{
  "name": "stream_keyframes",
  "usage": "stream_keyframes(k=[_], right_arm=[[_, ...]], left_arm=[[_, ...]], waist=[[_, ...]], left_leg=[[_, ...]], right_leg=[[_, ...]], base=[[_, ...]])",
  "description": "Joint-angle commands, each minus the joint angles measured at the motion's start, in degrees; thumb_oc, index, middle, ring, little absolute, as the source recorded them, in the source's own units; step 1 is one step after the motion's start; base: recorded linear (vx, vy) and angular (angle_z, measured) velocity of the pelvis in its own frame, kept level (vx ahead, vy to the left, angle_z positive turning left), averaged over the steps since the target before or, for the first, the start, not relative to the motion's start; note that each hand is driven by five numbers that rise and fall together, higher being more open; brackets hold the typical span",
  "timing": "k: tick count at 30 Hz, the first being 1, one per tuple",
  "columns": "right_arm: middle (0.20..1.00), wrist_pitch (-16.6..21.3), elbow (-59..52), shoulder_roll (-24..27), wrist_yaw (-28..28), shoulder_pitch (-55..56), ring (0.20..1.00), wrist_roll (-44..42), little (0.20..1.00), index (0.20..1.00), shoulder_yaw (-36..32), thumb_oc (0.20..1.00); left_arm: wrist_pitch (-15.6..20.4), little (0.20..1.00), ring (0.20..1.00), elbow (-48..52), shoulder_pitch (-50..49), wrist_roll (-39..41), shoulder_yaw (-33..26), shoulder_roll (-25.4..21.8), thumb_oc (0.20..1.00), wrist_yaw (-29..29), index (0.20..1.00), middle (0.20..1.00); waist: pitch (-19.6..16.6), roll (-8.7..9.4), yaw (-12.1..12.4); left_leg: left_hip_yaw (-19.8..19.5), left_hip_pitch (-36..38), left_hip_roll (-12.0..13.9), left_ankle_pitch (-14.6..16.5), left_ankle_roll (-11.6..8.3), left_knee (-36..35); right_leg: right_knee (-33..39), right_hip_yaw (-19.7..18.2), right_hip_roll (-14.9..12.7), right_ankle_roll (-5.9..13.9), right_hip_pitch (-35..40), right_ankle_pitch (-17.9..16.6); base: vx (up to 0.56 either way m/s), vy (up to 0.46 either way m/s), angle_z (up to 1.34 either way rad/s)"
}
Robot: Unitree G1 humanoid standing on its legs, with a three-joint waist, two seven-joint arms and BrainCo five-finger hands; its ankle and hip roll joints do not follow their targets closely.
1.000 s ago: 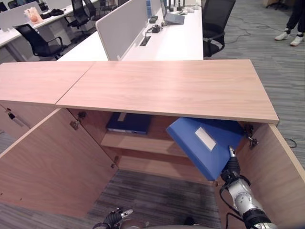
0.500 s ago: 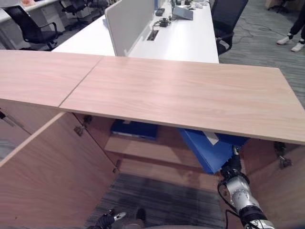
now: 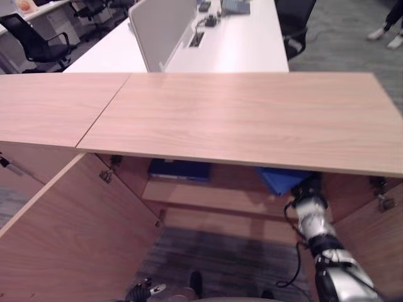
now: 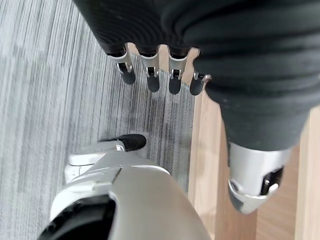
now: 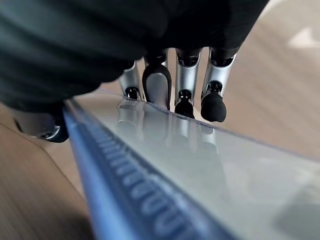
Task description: Put the empty folder in the office cabinet
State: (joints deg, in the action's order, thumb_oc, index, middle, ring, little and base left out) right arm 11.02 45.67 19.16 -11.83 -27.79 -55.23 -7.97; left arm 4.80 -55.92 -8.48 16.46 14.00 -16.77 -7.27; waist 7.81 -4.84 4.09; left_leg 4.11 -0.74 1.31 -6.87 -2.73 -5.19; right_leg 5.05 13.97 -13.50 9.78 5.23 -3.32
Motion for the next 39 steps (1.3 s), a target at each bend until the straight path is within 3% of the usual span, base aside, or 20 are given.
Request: stream_keyframes(k=[1, 2, 4, 6, 8, 12, 17, 20, 23, 27, 33, 37, 39], right_arm=[[0.200, 7.0, 1.3, 3.7, 0.6, -12.9, 0.200, -5.7, 0.200, 0.200, -3.6, 0.200], [0.200, 7.5, 3.2, 4.6, 0.3, -18.1, 0.200, -7.4, 0.200, 0.200, -3.7, 0.200], [0.200, 7.9, 3.8, 4.9, 0.3, -20.4, 0.200, -8.4, 0.200, 0.200, -3.8, 0.200], [0.200, 9.3, 7.4, 6.1, -1.3, -24.3, 0.200, -10.8, 0.200, 0.200, -5.1, 0.200], [0.200, 9.9, 11.2, 7.9, -1.6, -27.2, 0.200, -13.9, 0.200, 0.200, -5.6, 0.200], [0.200, 9.5, 17.2, 11.0, -3.5, -33.6, 0.200, -15.9, 0.200, 0.200, -5.5, 0.200], [0.200, 8.4, 20.0, 12.3, -4.0, -35.6, 0.200, -15.3, 0.200, 0.200, -4.2, 0.200], [0.200, 8.0, 20.0, 12.9, -4.1, -36.2, 0.200, -14.5, 0.200, 0.200, -3.5, 0.200], [0.200, 7.9, 20.3, 13.9, -3.8, -37.8, 0.200, -14.3, 0.200, 0.200, -3.2, 0.200], [0.200, 7.7, 21.9, 16.2, -3.4, -40.2, 0.200, -16.1, 0.200, 0.200, -2.4, 0.200], [0.200, 7.2, 23.4, 13.7, -2.7, -39.2, 0.200, -17.9, 0.200, 0.200, -2.4, 0.200], [0.200, 7.0, 24.3, 12.8, -1.8, -39.3, 0.200, -19.9, 0.200, 0.200, -3.2, 0.200], [0.200, 7.1, 24.2, 12.5, -1.8, -39.3, 0.200, -20.1, 0.200, 0.200, -3.1, 0.200]], left_arm=[[1.9, 1.000, 1.000, 0.3, 4.2, 0.1, 2.9, -3.7, 1.000, -0.1, 1.000, 1.000], [2.2, 1.000, 1.000, 0.7, 5.2, 1.2, 3.6, -4.5, 1.000, -0.2, 1.000, 1.000], [2.1, 1.000, 1.000, 0.3, 5.7, 1.6, 3.9, -4.8, 1.000, -0.1, 1.000, 1.000], [2.1, 1.000, 1.000, -0.8, 5.4, 1.6, 3.6, -5.6, 1.000, 0.7, 1.000, 1.000], [2.4, 1.000, 1.000, -2.0, 6.3, 1.6, 4.0, -6.5, 1.000, 1.0, 1.000, 1.000], [3.5, 1.000, 1.000, -1.6, 7.3, 1.5, 6.2, -6.2, 1.000, 1.6, 1.000, 1.000], [3.9, 1.000, 1.000, 0.4, 7.9, 1.7, 8.4, -5.8, 1.000, 1.4, 1.000, 1.000], [3.9, 1.000, 1.000, 0.9, 8.6, 1.7, 9.0, -6.0, 1.000, 1.3, 1.000, 1.000], [4.1, 1.000, 1.000, 1.2, 10.5, 2.3, 9.5, -7.0, 1.000, 1.4, 1.000, 1.000], [4.3, 1.000, 1.000, 4.3, 11.7, 3.8, 11.2, -7.7, 1.000, 1.1, 1.000, 1.000], [4.9, 1.000, 1.000, 6.5, 12.6, 5.4, 11.2, -8.1, 1.000, 1.4, 1.000, 1.000], [5.3, 1.000, 1.000, 7.0, 13.2, 5.6, 11.2, -8.8, 1.000, 1.6, 1.000, 1.000], [5.3, 1.000, 1.000, 7.1, 13.2, 5.6, 11.3, -8.8, 1.000, 1.6, 1.000, 1.000]], waist=[[3.1, 1.45, 2.3], [5.6, 0.01, 2.3], [6.2, -0.42, 2.9], [6.2, -1.11, 4.9], [7.2, -0.95, 5.1], [6.1, -1.65, 5.5], [6.2, -3.26, 6.4], [6.8, -4.24, 6.8], [8.5, -5.87, 7.3], [8.7, -7.23, 8.4], [8.6, -7.90, 9.6], [8.1, -7.68, 10.0], [8.3, -7.63, 9.9]], left_leg=[[-2.1, 0.7, 0.5, 10.3, -0.62, 5.7], [-0.8, -0.5, 1.1, 10.8, -0.20, 7.0], [0.4, -1.7, 1.5, 11.1, -0.13, 8.2], [3.0, -4.9, 2.0, 12.1, 0.39, 11.1], [2.4, -7.1, 1.5, 12.9, -0.06, 14.0], [1.9, -11.3, 0.1, 11.2, -0.82, 12.3], [0.8, -11.3, -1.6, 9.8, -0.24, 8.7], [0.1, -13.3, -1.8, 10.4, -0.29, 10.4], [-0.8, -19.9, -1.6, 10.9, -0.96, 16.2], [-1.6, -25.7, -1.5, 10.4, -1.58, 17.7], [-2.3, -30.2, -1.6, 9.7, -1.62, 17.2], [-3.5, -34.4, -1.6, 12.6, -1.77, 22.0], [-3.0, -35.8, -1.5, 11.8, -1.54, 23.0]], right_leg=[[-6.6, -1.6, -6.0, 3.08, -5.3, 0.3], [-13.0, -0.6, -7.2, 3.86, -10.8, -0.4], [-16.3, 1.4, -8.1, 4.08, -13.5, -0.8], [-19.4, 11.2, -9.9, 2.90, -14.7, -0.3], [-15.8, 9.0, -8.4, 1.87, -14.3, 0.2], [-14.0, 8.0, -10.4, 3.25, -19.2, -2.6], [-14.7, 6.6, -12.0, 4.11, -22.0, -3.0], [-16.2, 6.5, -12.9, 4.09, -23.2, -2.3], [-19.4, 6.6, -13.4, 3.98, -26.7, -1.1], [-22.6, 6.0, -13.6, 4.02, -31.9, 0.1], [-25.3, 4.5, -13.6, 3.79, -37.5, 1.6], [-31.2, 2.3, -13.9, 3.99, -41.9, 5.3], [-31.9, 2.5, -14.2, 3.26, -43.2, 4.6]], base=[[-0.25, 0.191, -0.03], [-0.28, 0.180, -0.02], [-0.20, 0.106, -0.36], [-0.10, 0.006, -0.45], [-0.05, -0.016, -0.33], [-0.07, 0.041, -0.15], [-0.02, 0.059, 0.08], [-0.04, -0.019, 0.15], [-0.08, -0.066, 0.44], [0.00, -0.032, 0.21], [0.07, -0.008, 0.06], [0.08, -0.033, 0.12], [0.03, -0.006, 0.24]])
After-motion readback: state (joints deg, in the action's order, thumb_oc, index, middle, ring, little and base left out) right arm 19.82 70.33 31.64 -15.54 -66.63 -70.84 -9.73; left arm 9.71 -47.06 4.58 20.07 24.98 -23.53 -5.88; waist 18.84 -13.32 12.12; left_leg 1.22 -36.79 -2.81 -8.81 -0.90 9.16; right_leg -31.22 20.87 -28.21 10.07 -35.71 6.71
